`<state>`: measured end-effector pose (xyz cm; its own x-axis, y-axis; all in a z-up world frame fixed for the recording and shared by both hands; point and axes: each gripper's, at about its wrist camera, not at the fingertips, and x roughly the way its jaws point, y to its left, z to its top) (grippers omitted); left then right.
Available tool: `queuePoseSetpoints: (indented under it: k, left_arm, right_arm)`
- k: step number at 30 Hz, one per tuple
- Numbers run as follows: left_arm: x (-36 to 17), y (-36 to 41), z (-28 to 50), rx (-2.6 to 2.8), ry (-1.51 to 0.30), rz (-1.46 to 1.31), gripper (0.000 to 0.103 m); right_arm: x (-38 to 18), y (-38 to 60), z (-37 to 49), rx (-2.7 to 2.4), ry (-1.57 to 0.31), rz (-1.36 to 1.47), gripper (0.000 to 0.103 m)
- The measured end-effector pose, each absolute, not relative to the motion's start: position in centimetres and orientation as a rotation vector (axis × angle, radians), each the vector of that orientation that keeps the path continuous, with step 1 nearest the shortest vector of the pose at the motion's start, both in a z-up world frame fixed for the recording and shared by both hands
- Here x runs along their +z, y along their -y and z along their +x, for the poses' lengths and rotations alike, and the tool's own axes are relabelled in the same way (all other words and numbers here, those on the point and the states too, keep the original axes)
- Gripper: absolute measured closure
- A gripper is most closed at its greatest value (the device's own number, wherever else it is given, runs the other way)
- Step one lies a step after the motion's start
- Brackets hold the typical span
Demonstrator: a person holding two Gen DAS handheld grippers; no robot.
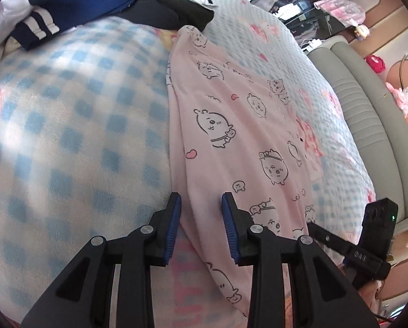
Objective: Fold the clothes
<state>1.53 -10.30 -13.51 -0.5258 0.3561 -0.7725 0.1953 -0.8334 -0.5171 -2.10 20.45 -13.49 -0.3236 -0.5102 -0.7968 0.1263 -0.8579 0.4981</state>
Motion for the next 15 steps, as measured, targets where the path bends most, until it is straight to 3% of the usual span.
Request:
queuePoseSetpoints:
  k: [1, 3, 4, 10, 15]
  left_arm:
    - [-13.5, 10.1, 1.6, 2.525, 0.854, -1.481, 0.075]
    - [-13.0, 9.9, 1.7, 2.551, 0.836, -1.460, 0.097]
    - [-12.8, 9.7, 1.8, 2.564, 0.828, -1.449, 0.101]
    - [-10.6, 9.6, 2.7, 2.697, 0.761, -1.377, 0.101]
    - [-14.6, 11.1, 2.5, 2.529, 0.950, -1.552, 0.100]
  right_arm:
    - [-13.6, -20.5, -1.7, -2.221, 0.505, 1.521, 0.060]
    - [-14.0, -20.3, -1.2, -2.214, 0.525, 1.524, 0.059]
    - [-14.0, -20.2, -0.9, -2.220, 0.517, 1.525, 0.059]
    - [-13.5, -19.5, -0.7, -2.279, 0.456, 1.512, 0.059]
    - [-13.7, -19.5, -0.4, -2.327, 0.401, 1.529, 0.063]
